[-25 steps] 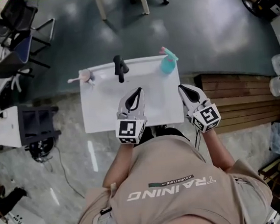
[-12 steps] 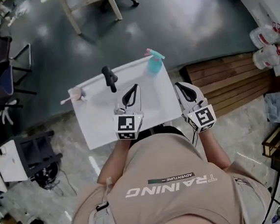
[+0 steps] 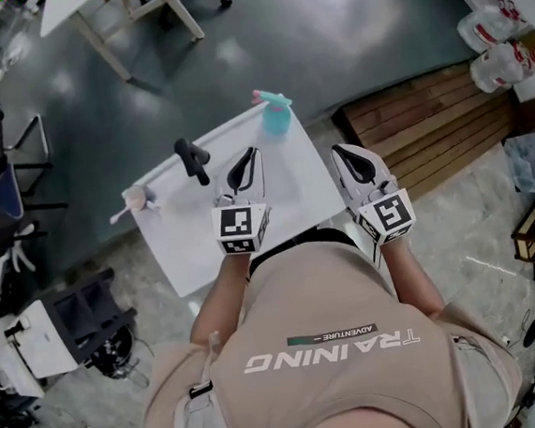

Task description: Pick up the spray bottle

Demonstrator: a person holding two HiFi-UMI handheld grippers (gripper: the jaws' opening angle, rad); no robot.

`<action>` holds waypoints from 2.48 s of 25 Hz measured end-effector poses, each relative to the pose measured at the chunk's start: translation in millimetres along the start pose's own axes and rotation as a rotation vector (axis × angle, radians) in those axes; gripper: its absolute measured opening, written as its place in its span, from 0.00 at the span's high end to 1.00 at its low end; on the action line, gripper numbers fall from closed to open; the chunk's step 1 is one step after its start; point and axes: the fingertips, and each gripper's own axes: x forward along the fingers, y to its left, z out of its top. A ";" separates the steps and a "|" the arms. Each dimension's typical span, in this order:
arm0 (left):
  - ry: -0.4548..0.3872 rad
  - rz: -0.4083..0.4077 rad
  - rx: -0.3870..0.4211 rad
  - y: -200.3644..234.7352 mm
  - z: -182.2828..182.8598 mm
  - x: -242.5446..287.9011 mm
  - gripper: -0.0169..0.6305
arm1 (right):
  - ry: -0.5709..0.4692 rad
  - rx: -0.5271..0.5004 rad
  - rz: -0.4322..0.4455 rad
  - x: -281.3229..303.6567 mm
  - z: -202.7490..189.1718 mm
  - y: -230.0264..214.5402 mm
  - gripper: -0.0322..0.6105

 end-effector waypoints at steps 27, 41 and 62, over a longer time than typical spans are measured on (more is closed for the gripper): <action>0.203 0.031 -0.043 6.4 -55.9 137.0 0.66 | 0.041 0.015 0.071 19.1 -32.7 -97.3 0.95; 0.214 0.055 -0.022 15.5 -70.1 164.6 0.67 | 0.105 0.035 0.070 16.0 -56.4 -111.2 0.95; 0.098 0.085 0.036 13.3 -58.5 171.0 0.74 | 0.148 0.038 0.087 14.5 -72.4 -104.9 0.95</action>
